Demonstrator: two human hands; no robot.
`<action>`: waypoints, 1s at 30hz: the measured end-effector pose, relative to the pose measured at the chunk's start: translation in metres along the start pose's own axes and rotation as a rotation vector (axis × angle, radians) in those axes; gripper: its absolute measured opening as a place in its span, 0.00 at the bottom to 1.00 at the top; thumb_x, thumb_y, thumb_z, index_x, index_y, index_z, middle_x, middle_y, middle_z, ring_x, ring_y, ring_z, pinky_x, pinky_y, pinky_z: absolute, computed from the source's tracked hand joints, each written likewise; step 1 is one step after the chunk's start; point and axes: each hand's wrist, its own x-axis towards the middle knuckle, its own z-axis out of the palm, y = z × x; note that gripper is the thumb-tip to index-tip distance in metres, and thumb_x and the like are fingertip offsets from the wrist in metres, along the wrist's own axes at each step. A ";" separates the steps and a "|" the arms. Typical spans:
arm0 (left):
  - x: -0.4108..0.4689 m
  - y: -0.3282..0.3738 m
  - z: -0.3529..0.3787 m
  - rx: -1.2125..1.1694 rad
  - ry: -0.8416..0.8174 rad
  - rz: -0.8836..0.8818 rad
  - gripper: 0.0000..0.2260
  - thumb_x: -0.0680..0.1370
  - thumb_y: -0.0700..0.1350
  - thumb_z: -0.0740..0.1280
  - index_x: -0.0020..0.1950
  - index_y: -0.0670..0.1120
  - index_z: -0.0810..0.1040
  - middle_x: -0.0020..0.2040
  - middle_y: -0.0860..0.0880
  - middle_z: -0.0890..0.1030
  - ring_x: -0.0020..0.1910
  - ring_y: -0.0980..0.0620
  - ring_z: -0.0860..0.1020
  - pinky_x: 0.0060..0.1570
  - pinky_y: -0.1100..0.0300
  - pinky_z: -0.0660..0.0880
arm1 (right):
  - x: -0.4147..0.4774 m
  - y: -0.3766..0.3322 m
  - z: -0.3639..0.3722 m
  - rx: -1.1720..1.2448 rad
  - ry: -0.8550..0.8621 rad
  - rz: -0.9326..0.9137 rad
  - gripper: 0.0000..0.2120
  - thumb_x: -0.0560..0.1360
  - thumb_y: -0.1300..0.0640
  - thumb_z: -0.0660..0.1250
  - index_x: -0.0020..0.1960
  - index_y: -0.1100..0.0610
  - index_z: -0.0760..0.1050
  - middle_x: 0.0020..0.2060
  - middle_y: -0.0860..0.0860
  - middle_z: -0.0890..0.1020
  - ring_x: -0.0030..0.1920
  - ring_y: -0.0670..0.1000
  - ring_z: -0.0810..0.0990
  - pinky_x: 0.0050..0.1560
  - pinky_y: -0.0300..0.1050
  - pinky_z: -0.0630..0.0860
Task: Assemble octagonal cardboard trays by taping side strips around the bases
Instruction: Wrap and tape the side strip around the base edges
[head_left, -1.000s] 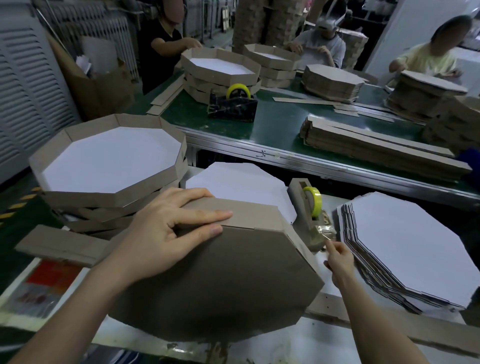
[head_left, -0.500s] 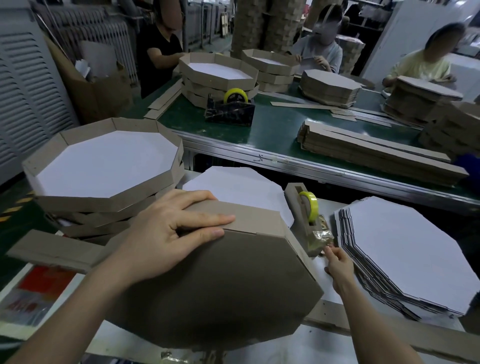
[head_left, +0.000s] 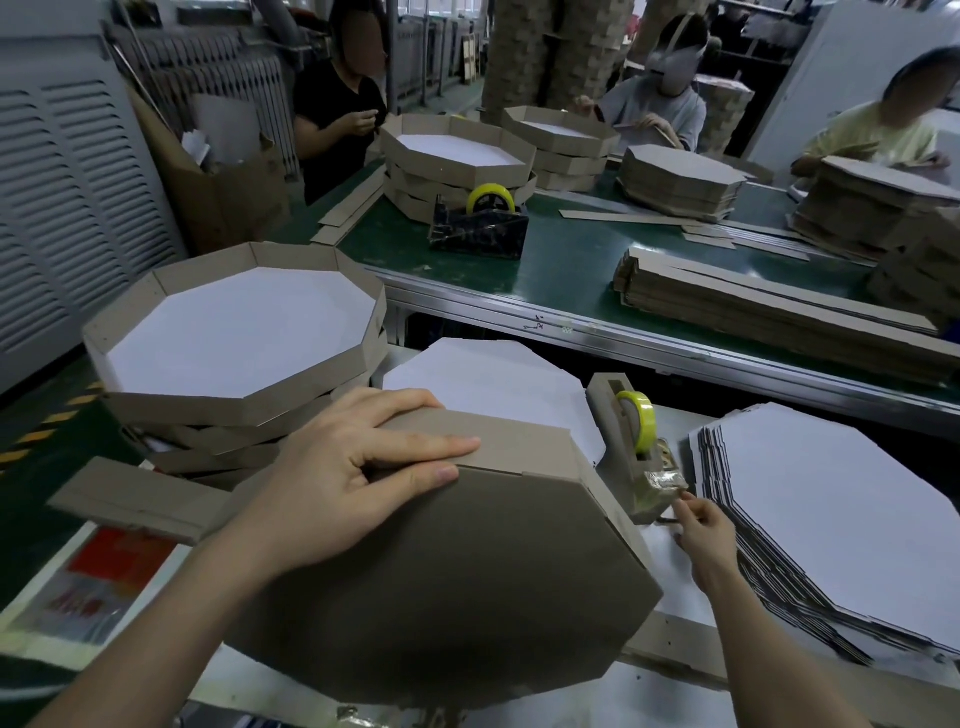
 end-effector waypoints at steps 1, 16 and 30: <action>0.000 0.000 0.000 0.004 -0.005 0.003 0.12 0.74 0.64 0.63 0.57 0.73 0.76 0.63 0.64 0.75 0.64 0.59 0.71 0.60 0.50 0.72 | 0.001 0.004 -0.004 -0.030 0.002 0.005 0.09 0.80 0.61 0.66 0.42 0.64 0.73 0.45 0.58 0.79 0.36 0.52 0.72 0.36 0.49 0.70; -0.004 0.004 -0.003 0.052 -0.010 0.042 0.12 0.74 0.66 0.59 0.55 0.75 0.76 0.61 0.66 0.75 0.67 0.62 0.66 0.66 0.50 0.65 | -0.084 -0.099 0.017 -0.155 -0.266 -0.197 0.10 0.77 0.54 0.71 0.54 0.59 0.84 0.34 0.50 0.82 0.32 0.48 0.76 0.33 0.42 0.71; -0.034 0.018 -0.018 0.022 -0.066 0.087 0.12 0.78 0.54 0.66 0.58 0.68 0.78 0.65 0.58 0.74 0.64 0.59 0.67 0.65 0.53 0.64 | -0.303 -0.237 0.032 0.291 -0.649 -0.271 0.09 0.79 0.68 0.61 0.48 0.61 0.79 0.48 0.56 0.86 0.21 0.42 0.58 0.20 0.33 0.57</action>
